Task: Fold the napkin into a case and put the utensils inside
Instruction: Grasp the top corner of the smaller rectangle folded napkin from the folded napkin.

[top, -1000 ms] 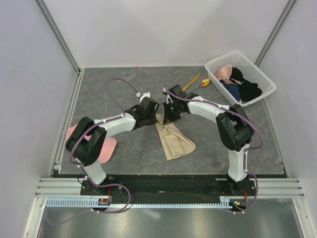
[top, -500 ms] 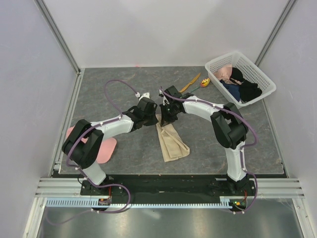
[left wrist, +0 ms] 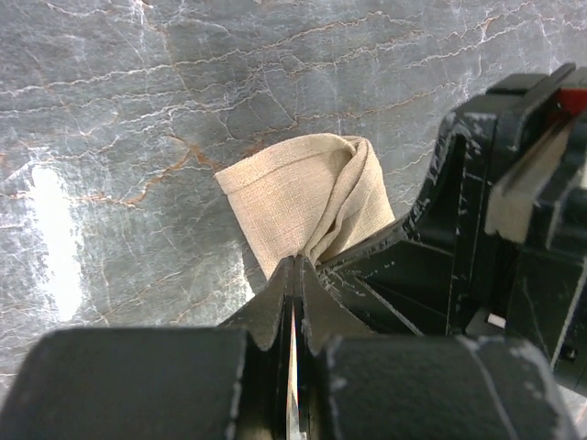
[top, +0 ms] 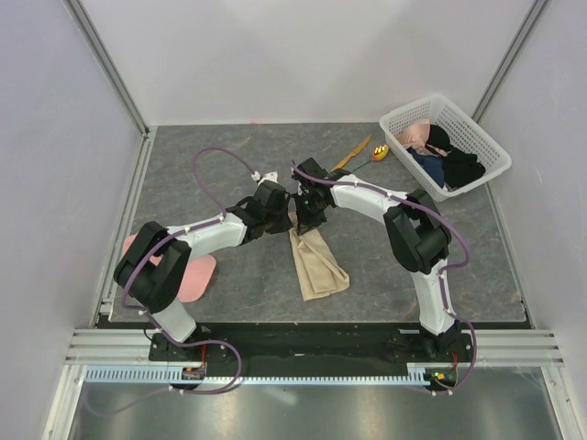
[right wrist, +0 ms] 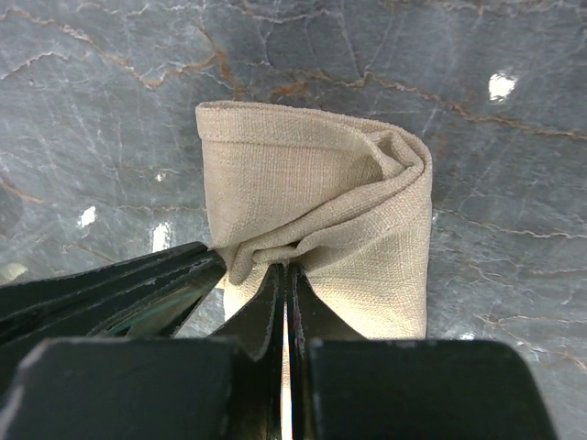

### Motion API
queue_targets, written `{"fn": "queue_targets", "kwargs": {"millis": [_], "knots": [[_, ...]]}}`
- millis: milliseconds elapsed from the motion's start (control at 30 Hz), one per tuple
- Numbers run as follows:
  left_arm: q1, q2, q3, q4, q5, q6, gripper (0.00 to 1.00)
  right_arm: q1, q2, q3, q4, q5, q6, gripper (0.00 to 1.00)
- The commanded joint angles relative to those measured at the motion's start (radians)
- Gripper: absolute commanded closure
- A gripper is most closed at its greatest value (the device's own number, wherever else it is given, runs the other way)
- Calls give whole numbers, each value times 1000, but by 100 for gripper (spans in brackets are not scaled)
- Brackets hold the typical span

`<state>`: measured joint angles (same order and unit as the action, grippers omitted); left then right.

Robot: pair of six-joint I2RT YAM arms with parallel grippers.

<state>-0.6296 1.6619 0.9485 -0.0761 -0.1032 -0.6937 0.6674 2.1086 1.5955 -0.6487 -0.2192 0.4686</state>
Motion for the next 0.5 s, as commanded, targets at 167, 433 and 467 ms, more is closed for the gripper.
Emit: {"fn": "queue_targets", "kwargs": {"millis": [167, 433, 467], "knots": [[10, -22, 78, -46, 17, 92, 98, 43, 14, 67, -100, 96, -25, 100], [16, -28, 87, -62, 94, 71, 98, 51, 30, 81, -100, 104, -7, 100], [16, -30, 82, -57, 100, 69, 98, 49, 43, 93, -98, 89, 2, 100]]}}
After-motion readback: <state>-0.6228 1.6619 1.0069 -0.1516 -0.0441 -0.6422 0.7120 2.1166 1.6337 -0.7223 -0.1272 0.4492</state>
